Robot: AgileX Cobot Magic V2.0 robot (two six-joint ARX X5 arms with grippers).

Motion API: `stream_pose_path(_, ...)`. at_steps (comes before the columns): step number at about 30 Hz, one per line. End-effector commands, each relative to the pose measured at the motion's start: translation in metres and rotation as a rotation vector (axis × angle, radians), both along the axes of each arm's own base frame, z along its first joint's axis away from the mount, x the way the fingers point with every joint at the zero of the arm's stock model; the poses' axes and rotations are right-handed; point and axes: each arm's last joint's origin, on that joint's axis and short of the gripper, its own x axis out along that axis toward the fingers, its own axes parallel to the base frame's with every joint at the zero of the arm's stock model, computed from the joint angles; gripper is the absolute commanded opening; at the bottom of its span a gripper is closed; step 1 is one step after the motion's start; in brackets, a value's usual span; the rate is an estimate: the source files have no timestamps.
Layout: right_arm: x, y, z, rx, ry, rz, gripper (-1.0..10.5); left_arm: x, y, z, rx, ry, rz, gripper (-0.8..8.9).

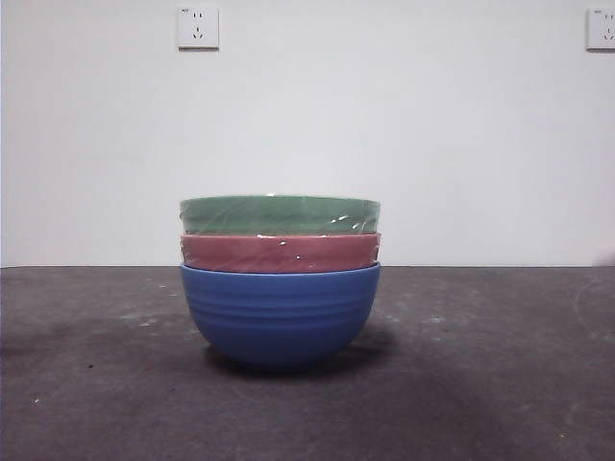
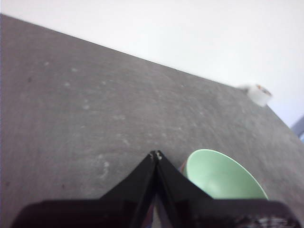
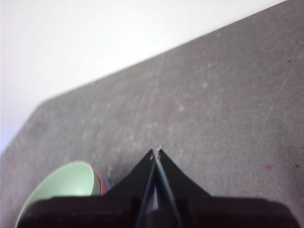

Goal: Pick up the green bowl on the top,put the green bowl on the left,pick up the red bowl in the middle,put the red bowl on the right

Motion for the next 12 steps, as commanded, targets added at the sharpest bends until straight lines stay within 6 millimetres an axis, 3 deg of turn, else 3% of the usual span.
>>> stream_pose_path(1,0.009,0.003,0.018,-0.121,0.02,0.103,-0.2,0.011,-0.002,0.015,0.082,0.002,-0.079,-0.06)
stream_pose_path(5,0.022,0.007,0.034,-0.211,0.084,0.265,-0.1,0.026,-0.005,0.032,0.09,0.071,-0.22,-0.05)
stream_pose_path(9,0.035,0.01,0.039,-0.214,0.139,0.324,1.2,0.04,-0.008,0.041,0.1,0.132,-0.301,0.19)
stream_pose_path(12,0.041,0.01,0.036,-0.211,0.164,0.326,2.6,0.046,-0.013,0.043,0.101,0.158,-0.322,2.5)
